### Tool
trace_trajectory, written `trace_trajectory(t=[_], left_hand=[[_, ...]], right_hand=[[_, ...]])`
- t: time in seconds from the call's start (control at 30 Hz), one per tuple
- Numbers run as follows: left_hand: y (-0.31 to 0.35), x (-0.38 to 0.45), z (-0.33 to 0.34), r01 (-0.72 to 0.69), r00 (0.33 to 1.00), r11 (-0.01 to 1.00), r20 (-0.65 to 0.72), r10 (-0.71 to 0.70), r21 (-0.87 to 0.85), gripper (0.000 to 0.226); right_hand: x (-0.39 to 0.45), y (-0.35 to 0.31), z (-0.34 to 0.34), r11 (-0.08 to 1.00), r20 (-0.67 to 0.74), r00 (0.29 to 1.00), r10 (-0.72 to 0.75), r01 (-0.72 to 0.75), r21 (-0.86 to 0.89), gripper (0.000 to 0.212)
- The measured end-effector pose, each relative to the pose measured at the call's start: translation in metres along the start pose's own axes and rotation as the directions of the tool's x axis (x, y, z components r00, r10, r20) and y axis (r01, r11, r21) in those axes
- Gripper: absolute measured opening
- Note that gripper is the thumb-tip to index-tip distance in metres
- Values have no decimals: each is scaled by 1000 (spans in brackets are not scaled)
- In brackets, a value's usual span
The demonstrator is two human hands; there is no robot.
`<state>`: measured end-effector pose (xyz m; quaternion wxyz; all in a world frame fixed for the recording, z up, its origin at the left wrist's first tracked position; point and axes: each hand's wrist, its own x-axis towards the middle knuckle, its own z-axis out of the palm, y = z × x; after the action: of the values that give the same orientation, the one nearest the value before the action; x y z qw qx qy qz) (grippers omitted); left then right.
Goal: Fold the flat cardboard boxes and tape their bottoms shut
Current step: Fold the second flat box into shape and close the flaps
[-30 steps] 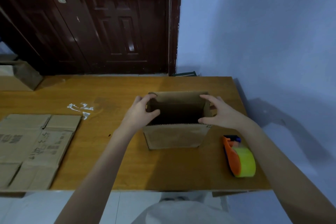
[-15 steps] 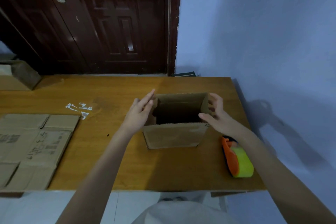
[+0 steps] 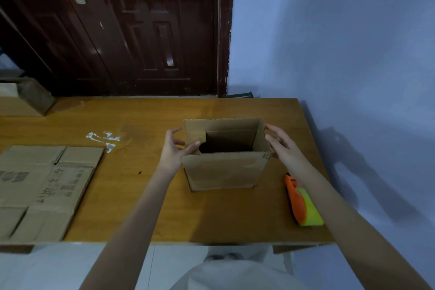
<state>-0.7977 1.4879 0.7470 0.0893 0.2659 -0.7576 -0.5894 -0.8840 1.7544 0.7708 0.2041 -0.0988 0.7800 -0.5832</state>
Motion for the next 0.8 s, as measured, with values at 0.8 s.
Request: trace_trajectory(t=[0.8], left_hand=[[-7, 13, -2, -247, 951, 926, 256, 175, 285, 77]], right_hand=[[6, 7, 5, 995, 14, 998, -62, 63, -71, 37]])
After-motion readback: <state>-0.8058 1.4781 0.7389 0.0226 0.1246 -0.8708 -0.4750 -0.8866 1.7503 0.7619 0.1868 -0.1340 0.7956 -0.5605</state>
